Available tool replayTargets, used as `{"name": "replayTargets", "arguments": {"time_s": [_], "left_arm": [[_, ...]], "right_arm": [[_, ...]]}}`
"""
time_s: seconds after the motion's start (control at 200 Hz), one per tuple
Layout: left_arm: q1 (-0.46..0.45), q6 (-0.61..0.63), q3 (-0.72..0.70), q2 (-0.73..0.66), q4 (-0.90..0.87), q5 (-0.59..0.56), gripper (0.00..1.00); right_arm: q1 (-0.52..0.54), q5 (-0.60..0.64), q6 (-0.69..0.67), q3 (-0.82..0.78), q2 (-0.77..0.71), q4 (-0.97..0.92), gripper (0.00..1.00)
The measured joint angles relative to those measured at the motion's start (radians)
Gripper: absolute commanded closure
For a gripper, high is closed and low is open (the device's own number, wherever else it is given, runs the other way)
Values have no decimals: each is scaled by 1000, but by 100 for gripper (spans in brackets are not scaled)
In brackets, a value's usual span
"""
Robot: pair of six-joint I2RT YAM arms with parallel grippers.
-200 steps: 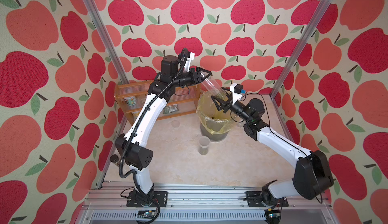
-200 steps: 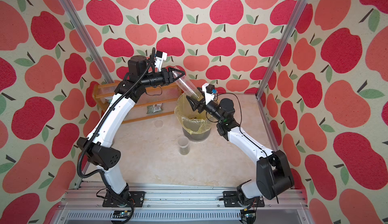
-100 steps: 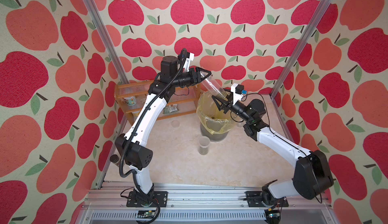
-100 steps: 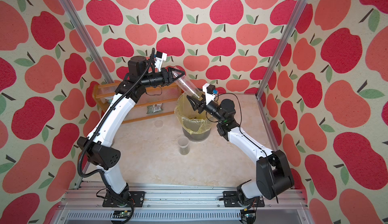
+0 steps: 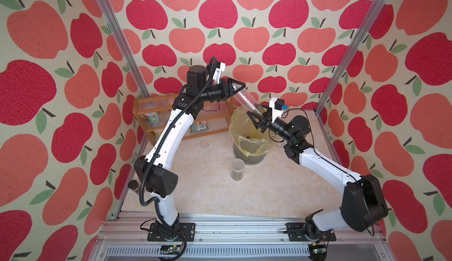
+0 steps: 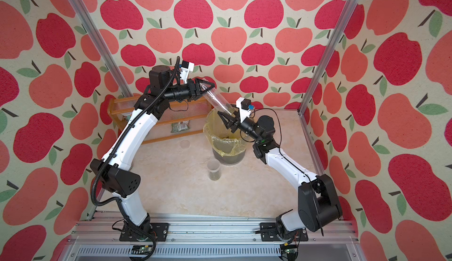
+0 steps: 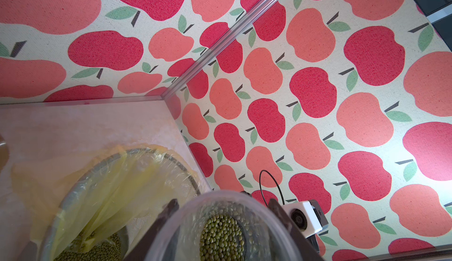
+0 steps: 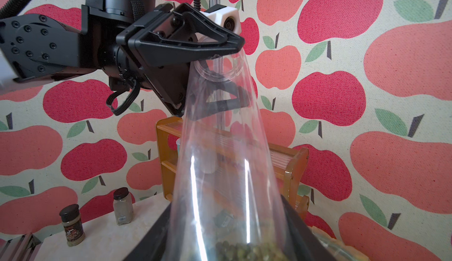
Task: Empty moldy mung beans from jars
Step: Pour the moldy mung beans from the jar into the trash bin.
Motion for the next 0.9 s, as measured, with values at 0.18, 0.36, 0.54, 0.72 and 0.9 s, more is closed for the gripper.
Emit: {"name": "replayTargets", "arguments": {"time_s": [0.18,0.36,0.54,0.72,0.9], "left_arm": [[0,-3,0,2,-2,-3,47],[-15,1,0,10,-25,-14,38],[-51,28,34,31,-56,-31,34],[-69,47,54,40,-72,-38,21],[-76,61,55,40,-81,-63,15]], "right_arm": [[-3,-7,19,-8,5,23,53],[-4,8,38,-53,-19,32,55],[-12,47,45,-117,-105,7,57],[-18,99,42,-165,-204,-34,57],[-19,140,33,-190,-277,-104,58]]}}
